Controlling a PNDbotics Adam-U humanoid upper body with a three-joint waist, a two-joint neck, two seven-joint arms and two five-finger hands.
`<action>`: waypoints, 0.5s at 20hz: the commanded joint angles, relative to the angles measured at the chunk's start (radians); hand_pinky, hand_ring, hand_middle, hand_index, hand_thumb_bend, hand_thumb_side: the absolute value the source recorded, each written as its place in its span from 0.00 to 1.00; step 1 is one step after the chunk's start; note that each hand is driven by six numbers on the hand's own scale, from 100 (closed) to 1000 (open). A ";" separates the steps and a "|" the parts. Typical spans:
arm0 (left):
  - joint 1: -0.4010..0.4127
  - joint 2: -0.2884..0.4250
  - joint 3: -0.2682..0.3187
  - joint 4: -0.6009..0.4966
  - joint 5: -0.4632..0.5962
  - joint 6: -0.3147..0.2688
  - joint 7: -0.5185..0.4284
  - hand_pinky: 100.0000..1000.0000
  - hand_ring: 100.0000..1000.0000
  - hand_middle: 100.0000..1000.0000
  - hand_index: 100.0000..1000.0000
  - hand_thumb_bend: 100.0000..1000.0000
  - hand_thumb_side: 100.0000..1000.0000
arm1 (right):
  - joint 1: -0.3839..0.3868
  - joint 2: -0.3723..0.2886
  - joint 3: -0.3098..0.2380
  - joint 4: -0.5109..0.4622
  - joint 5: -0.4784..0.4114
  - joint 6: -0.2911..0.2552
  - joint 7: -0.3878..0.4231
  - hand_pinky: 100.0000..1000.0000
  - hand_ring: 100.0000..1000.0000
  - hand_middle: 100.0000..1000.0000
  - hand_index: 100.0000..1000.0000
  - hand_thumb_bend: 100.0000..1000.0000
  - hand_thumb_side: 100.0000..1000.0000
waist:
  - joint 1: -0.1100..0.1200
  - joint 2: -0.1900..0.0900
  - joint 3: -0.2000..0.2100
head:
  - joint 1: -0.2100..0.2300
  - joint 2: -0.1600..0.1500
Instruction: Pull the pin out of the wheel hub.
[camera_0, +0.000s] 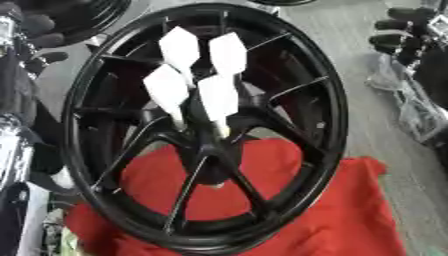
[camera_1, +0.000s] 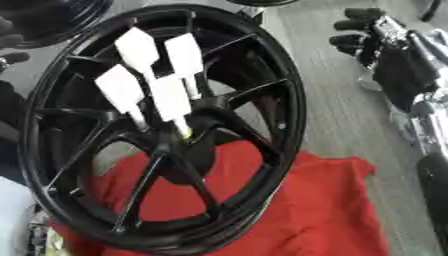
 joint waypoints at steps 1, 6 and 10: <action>-0.001 0.030 0.009 -0.009 -0.005 -0.002 0.004 0.68 0.72 0.69 0.69 0.08 0.81 | -0.050 -0.101 0.011 0.017 -0.056 -0.021 0.023 0.93 0.79 0.78 0.86 0.00 0.61 | -0.009 -0.032 -0.005 | 0.009 0.007; 0.022 0.046 0.014 -0.004 -0.005 -0.003 0.011 0.67 0.72 0.69 0.70 0.08 0.82 | -0.168 -0.211 0.051 0.070 -0.127 -0.060 0.063 0.93 0.81 0.81 0.88 0.00 0.56 | -0.019 -0.043 -0.016 | 0.016 0.016; 0.036 0.068 0.017 -0.003 -0.004 -0.006 0.021 0.68 0.72 0.69 0.70 0.08 0.81 | -0.268 -0.272 0.104 0.113 -0.155 -0.090 0.097 0.93 0.81 0.80 0.87 0.00 0.54 | -0.025 -0.051 -0.026 | 0.015 0.027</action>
